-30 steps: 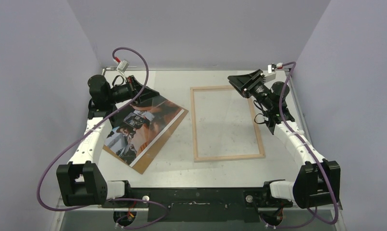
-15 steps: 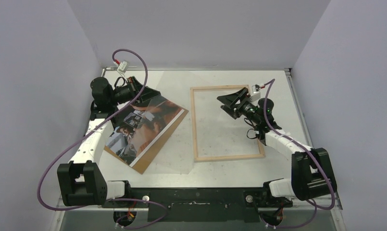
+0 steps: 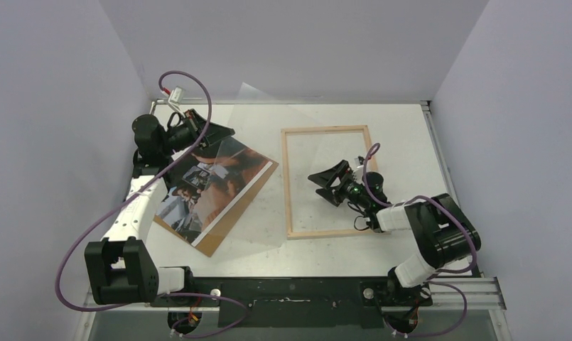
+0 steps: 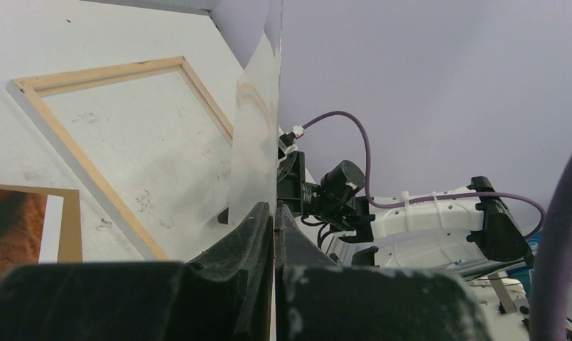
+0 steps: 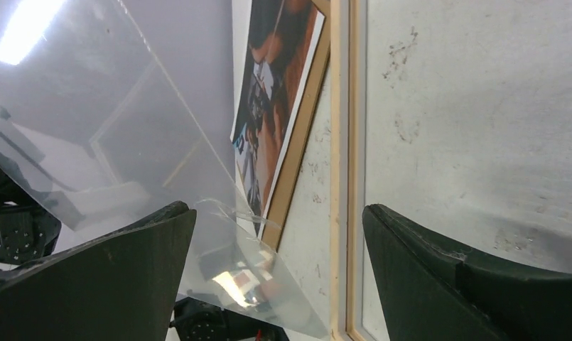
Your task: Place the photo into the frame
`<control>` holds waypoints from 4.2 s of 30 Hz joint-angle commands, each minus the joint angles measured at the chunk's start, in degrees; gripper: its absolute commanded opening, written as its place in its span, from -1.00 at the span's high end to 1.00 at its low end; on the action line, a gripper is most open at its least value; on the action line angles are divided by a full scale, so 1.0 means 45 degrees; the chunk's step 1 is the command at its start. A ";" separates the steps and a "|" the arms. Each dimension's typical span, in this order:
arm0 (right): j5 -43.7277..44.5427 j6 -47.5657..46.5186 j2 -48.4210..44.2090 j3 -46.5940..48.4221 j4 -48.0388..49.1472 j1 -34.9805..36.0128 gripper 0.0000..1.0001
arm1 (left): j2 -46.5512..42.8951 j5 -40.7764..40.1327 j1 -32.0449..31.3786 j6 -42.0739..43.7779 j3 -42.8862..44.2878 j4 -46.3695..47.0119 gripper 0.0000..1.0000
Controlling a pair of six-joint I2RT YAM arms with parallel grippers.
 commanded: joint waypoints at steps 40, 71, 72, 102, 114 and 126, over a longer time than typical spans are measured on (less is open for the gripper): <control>-0.0390 0.4516 0.1193 0.0672 1.1478 0.1834 0.74 | -0.0259 -0.3050 0.0858 0.0512 0.0838 -0.1844 1.00; 0.1807 -0.7094 -0.6422 1.1492 -1.6597 -0.3365 0.89 | 0.3775 -0.8696 -0.4502 0.6443 0.3720 -0.8510 -0.95; 0.2249 -0.7385 -0.6463 1.1843 -1.7244 -0.3395 0.89 | 0.4089 -0.8831 -0.4830 0.6499 0.3797 -0.8467 -0.97; 0.3588 -0.8252 -0.7392 1.2401 -1.9947 -0.3486 0.89 | 0.8733 -1.2480 -0.8162 0.9544 0.3950 -0.8532 0.01; 0.2588 -0.7848 -0.7492 1.1384 -1.9019 -0.3486 0.89 | 0.7911 -1.3347 -0.7089 1.1615 0.3189 -0.9747 0.00; 0.1451 -0.7252 -0.7420 1.0195 -1.7813 -0.3469 0.89 | 0.7890 -1.3529 -0.5721 1.2479 0.3479 -1.0293 0.03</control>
